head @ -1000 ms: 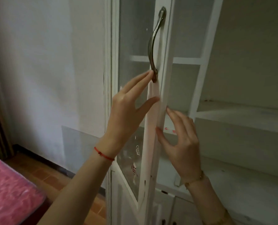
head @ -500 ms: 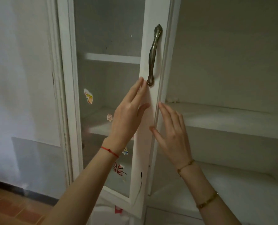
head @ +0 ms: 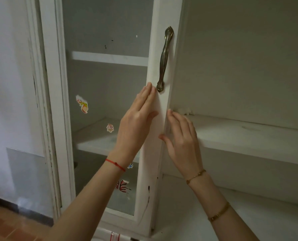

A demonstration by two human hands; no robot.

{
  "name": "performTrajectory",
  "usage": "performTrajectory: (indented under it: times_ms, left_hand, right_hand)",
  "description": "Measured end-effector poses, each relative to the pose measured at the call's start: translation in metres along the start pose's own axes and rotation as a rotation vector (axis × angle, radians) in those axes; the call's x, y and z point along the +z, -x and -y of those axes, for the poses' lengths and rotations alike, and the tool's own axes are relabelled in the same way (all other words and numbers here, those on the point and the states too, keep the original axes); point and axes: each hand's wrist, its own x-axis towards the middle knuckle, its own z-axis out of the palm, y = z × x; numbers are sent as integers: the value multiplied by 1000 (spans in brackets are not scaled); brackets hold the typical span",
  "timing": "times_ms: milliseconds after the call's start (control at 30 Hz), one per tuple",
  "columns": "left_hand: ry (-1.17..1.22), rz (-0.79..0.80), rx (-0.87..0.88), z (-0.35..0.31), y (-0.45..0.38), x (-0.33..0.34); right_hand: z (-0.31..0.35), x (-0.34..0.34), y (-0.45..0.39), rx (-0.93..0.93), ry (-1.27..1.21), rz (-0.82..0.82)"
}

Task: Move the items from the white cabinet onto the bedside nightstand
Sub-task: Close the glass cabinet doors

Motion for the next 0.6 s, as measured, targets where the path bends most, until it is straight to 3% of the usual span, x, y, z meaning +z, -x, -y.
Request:
performTrajectory:
  times_ms: [367, 600]
  left_hand:
    - [-32, -56, -8, 3, -2, 13]
    - [-77, -1, 3, 0, -1, 5]
  right_hand:
    - [-13, 16, -2, -7, -47, -17]
    - [-9, 8, 0, 20, -64, 35]
